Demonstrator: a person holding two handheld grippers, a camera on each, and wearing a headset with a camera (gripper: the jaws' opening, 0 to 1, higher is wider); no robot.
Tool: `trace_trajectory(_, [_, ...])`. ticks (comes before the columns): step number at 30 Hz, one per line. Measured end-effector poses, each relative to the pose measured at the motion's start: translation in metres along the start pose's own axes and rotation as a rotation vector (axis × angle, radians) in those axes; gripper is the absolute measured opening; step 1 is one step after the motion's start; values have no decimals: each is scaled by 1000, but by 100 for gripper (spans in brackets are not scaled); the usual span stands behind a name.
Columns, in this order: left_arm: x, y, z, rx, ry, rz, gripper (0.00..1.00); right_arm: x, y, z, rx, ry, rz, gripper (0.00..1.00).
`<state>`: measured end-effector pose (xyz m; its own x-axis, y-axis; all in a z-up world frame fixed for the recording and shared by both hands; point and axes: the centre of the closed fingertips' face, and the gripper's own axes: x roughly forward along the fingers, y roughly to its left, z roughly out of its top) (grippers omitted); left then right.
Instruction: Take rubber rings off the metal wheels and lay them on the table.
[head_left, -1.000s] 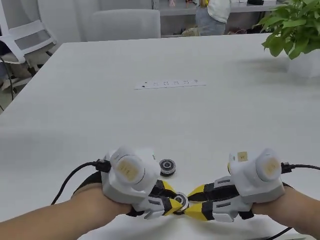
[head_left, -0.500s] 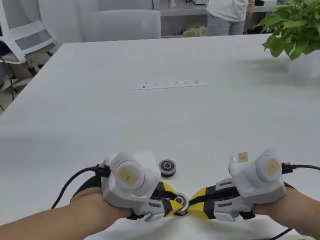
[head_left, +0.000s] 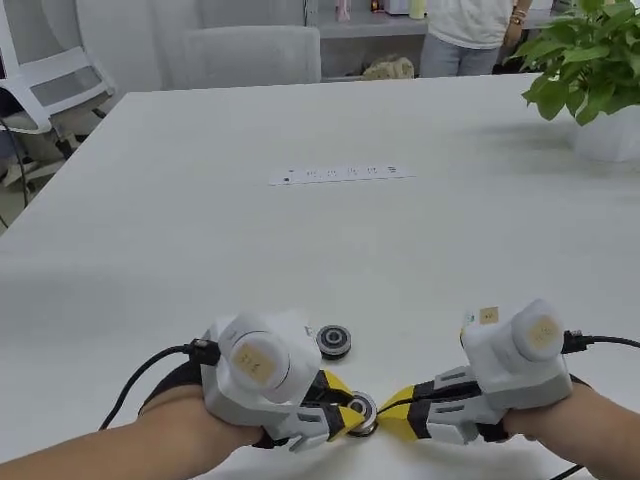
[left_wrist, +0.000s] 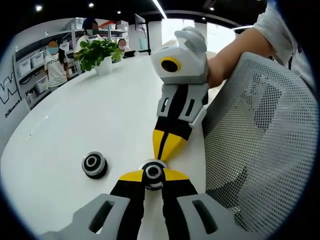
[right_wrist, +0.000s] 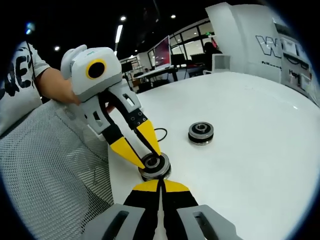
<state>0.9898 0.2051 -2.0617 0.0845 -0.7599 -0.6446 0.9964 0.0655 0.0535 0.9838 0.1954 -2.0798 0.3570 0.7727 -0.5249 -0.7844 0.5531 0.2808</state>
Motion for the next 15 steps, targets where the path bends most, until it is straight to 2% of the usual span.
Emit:
trace_trajectory(3, [0, 0, 0, -1, 0, 1, 7, -3, -3, 3, 35, -26, -9, 0])
trace_trajectory(6, [0, 0, 0, -1, -1, 1, 7, -6, -6, 8, 108, -73, -16, 0])
trace_trajectory(12, [1, 0, 1, 0, -2, 3, 7, -5, -6, 7, 111, -71, -15, 0])
trace_trajectory(15, [1, 0, 1, 0, -3, 5, 7, -7, -5, 12, 145, -114, -7, 0])
